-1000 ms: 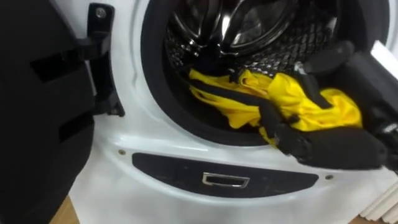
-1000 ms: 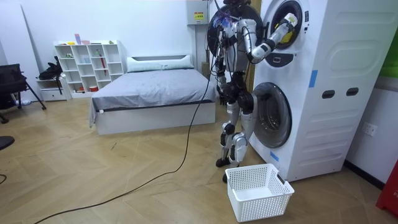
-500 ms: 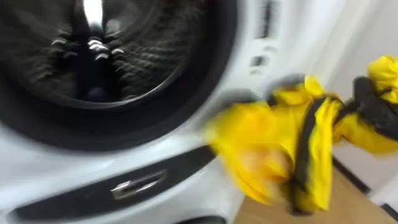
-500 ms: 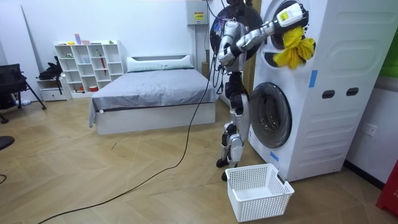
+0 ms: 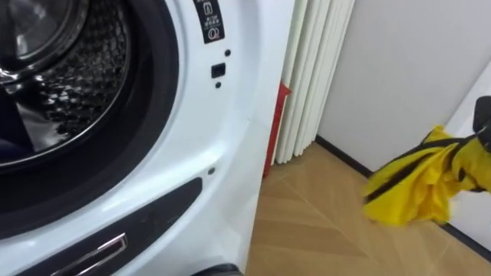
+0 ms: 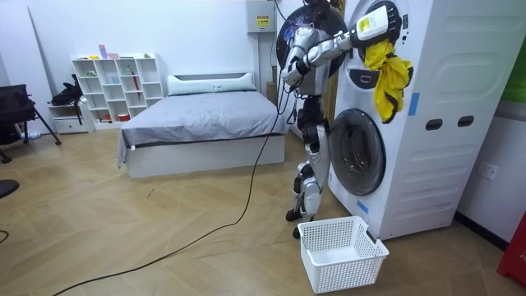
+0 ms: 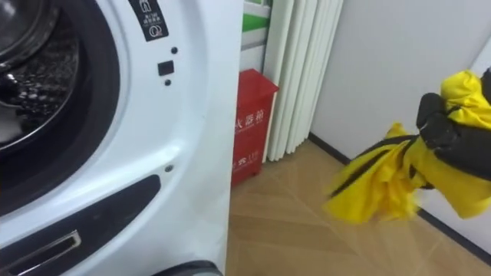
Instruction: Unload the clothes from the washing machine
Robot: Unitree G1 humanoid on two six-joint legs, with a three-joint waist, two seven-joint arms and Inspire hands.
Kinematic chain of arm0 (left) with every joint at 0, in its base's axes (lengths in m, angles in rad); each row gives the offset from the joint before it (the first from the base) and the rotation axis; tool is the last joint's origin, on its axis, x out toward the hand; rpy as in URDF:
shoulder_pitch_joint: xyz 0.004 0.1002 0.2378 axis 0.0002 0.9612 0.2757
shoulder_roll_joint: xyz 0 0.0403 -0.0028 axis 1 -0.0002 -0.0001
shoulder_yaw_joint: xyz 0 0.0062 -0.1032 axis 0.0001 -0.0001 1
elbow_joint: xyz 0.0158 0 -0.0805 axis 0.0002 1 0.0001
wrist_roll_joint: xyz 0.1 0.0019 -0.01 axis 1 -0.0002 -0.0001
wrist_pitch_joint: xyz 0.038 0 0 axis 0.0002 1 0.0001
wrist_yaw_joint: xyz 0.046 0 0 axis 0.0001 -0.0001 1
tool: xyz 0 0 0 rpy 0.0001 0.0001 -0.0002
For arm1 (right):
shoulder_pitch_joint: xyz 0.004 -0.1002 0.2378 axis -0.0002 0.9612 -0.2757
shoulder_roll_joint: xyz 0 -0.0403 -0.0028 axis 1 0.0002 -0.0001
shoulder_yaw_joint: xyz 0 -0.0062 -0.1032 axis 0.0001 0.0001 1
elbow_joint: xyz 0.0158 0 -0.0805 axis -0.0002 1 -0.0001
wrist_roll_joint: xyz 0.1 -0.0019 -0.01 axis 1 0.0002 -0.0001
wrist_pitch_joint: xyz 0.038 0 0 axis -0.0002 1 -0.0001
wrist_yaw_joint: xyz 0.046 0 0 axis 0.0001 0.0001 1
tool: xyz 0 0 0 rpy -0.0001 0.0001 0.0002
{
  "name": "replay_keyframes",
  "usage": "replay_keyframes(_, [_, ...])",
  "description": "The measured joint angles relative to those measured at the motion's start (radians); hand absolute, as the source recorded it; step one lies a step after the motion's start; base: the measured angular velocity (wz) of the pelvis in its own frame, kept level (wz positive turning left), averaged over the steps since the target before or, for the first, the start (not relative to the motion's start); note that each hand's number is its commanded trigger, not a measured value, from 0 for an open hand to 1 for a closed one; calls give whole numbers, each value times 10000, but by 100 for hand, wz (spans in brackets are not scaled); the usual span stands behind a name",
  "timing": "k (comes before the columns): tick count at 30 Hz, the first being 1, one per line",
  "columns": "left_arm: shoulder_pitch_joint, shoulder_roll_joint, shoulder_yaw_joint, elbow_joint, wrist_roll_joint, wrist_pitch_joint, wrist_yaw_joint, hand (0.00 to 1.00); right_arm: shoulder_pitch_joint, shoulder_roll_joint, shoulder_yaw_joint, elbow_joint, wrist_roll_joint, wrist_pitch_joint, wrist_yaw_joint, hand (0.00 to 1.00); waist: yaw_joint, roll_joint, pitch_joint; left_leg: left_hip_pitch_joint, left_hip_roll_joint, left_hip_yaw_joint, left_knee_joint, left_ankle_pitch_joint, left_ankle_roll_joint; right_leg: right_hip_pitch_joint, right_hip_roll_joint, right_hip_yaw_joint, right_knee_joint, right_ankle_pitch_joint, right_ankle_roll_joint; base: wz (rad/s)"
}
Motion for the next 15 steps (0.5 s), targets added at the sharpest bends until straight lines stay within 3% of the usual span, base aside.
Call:
replay_keyframes(4, [-8,152,-222,56,-180,367,-81,0,275,401,547,579,-6,200,216,100,51,-6,-9,-75,158,287,231,-186,-75,-84,105,192,8,15,-8,-18])
replay_keyframes(8, [-42,183,-639,120,-356,647,-61,0,415,696,1349,1680,-7,338,423,100,54,202,39,-214,286,447,439,-322,-87,-171,151,218,-5,106,-21,-15])
replay_keyframes(11, [-117,203,-1193,203,-359,728,-96,0,427,1074,1904,2913,-39,399,380,100,259,472,44,-272,304,452,483,-391,-117,-268,179,294,20,106,-21,-7])
replay_keyframes(12, [-224,208,-1413,263,-366,763,-110,0,440,1320,2027,3535,-25,383,357,100,273,651,67,-373,310,382,504,-397,-110,-317,158,235,12,107,-20,15])
replay_keyframes(15, [-296,190,-1968,227,-377,781,-236,0,457,1703,2277,4944,-24,370,-6,100,370,1033,22,-570,299,290,498,-412,-82,-502,143,87,48,107,-18,9])
